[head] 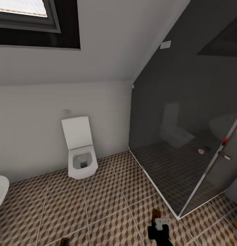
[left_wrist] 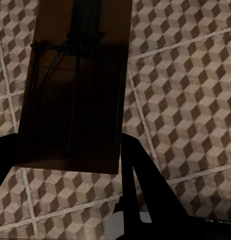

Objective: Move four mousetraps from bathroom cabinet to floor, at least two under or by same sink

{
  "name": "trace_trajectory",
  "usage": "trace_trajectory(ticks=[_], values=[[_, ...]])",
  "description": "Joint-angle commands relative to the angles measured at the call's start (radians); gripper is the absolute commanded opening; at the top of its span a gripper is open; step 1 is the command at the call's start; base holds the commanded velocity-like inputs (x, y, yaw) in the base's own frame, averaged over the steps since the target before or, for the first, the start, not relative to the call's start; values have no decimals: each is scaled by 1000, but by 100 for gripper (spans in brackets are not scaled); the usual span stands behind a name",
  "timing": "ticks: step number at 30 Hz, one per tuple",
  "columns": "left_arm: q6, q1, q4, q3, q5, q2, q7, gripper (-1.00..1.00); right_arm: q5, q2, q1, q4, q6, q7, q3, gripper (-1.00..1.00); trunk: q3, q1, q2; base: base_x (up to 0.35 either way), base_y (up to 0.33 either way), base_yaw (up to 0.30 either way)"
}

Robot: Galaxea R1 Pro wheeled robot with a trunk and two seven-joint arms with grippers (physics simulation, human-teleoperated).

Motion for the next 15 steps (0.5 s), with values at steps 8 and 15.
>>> trace_trajectory(ticks=[8,15], values=[[-2,-1,0,-9,4,-4,5,-100,-10,2,-1,1,-3,1,9,-100,-2,1,-2,99,-99,286],[-2,-1,8,-9,4,-5,5,-100,-10,2,-1,1,-3,1,9,-100,-2,1,-2,117,-115,286]])
